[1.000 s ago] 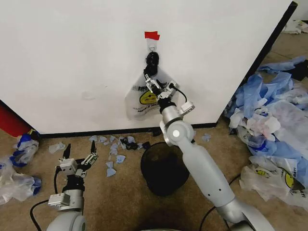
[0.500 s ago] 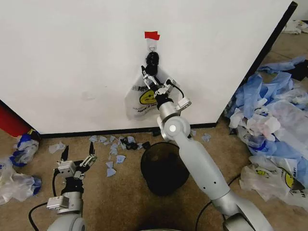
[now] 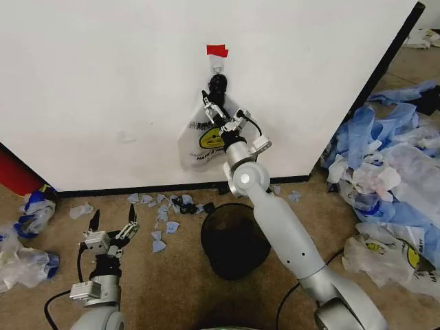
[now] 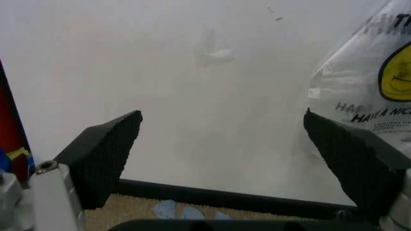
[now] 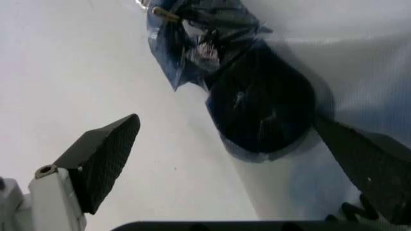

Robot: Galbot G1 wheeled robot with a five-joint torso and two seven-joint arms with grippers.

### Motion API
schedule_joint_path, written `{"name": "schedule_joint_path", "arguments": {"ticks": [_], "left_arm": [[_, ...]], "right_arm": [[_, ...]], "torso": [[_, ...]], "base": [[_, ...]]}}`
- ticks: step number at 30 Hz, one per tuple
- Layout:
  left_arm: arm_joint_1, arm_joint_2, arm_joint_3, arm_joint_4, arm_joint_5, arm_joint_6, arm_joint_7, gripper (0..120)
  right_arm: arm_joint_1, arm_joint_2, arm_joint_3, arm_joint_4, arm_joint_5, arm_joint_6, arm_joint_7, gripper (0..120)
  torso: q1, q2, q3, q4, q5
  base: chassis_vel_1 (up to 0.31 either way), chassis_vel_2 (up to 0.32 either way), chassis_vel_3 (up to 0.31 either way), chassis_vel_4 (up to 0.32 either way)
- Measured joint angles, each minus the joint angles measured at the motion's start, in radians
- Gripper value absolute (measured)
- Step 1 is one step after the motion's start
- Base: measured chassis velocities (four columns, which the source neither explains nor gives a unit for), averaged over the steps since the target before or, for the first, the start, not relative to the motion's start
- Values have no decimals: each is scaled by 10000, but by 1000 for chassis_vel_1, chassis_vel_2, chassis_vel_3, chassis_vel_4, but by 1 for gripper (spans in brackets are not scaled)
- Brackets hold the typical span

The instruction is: Pick up the garbage bag from the wall and place it over the trash bin.

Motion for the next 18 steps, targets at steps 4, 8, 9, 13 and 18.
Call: {"name": "schedule_joint_path", "arguments": {"ticks": [4, 8, 9, 13, 18], "left_arm": [[-55, -34, 29, 91, 32, -38, 0, 98], [-79, -64, 53, 154, 66, -76, 0, 98], [-81, -66, 57, 166, 70, -86, 0, 98], [-92, -71, 60, 224, 86, -138, 0, 98], [-65, -97, 64, 264, 110, -225, 0, 98]], "right_arm": [[-94, -1, -49, 194, -3, 2, -39, 99], [-135, -9, -53, 285, -8, 5, -73, 99], [-142, -12, -54, 296, -8, 6, -77, 99], [-165, -40, -56, 331, -16, 24, -93, 99], [-78, 34, 21, 157, 6, 168, -204, 98]], "torso": [[0, 0, 0, 0, 0], [0, 0, -1, -1, 0], [0, 0, 0, 0, 0], [0, 0, 0, 0, 0], [0, 0, -1, -1, 0]], "base": [[0, 0, 0, 0], [0, 0, 0, 0], [0, 0, 0, 0], [0, 0, 0, 0], [0, 0, 0, 0]]}}
